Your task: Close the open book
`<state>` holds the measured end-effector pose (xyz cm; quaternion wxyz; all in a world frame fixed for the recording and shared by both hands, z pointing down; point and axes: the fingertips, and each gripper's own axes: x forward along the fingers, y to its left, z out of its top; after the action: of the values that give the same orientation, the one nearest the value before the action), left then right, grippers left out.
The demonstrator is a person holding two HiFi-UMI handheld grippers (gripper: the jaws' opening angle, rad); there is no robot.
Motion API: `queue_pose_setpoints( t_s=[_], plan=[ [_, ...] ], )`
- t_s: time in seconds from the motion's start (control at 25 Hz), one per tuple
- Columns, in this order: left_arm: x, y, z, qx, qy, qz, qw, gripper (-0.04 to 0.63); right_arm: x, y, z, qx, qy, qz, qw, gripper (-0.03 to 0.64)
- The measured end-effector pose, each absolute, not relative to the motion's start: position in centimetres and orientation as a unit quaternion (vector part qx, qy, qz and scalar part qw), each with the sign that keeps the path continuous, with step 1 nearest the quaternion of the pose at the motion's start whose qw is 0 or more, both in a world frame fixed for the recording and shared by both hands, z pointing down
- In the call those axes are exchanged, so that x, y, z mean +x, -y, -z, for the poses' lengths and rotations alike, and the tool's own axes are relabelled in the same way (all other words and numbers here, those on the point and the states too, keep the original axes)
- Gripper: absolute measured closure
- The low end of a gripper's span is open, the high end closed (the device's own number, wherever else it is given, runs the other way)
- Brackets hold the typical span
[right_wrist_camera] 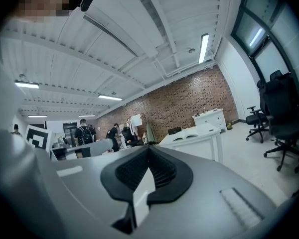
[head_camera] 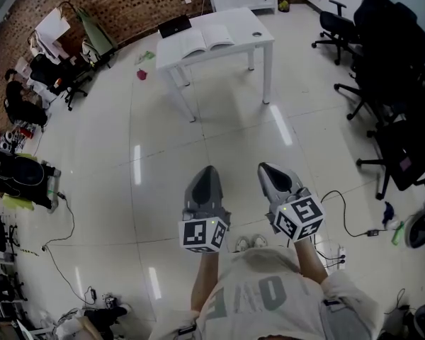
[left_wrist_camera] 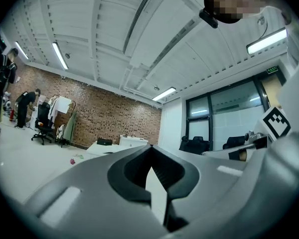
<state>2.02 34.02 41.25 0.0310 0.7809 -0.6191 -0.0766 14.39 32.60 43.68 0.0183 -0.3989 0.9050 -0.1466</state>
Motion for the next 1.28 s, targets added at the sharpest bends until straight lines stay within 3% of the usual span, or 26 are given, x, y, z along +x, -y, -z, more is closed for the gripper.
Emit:
queue_pose_setpoints(
  t_s=[0.56,0.92,1.28],
  plan=[
    [3.3,-32.3,-42.9,0.772,0.633,0.055,0.031,0.583,15.9,-30.7,-46.1,-0.383,-0.909,0.168,-0.004,0.612],
    [-0.6,-28.4,-44.1,0.758,0.646,0.076,0.039,0.583,13.4,-27.1,-48.1,-0.379,-0.907,0.186,-0.007,0.612],
    [-8.3,-14.2,-44.3,0.748,0.658,0.083,0.03,0.583,6.4,-12.6,-46.5,-0.382,-0.911,0.155,0.004,0.612]
  ],
)
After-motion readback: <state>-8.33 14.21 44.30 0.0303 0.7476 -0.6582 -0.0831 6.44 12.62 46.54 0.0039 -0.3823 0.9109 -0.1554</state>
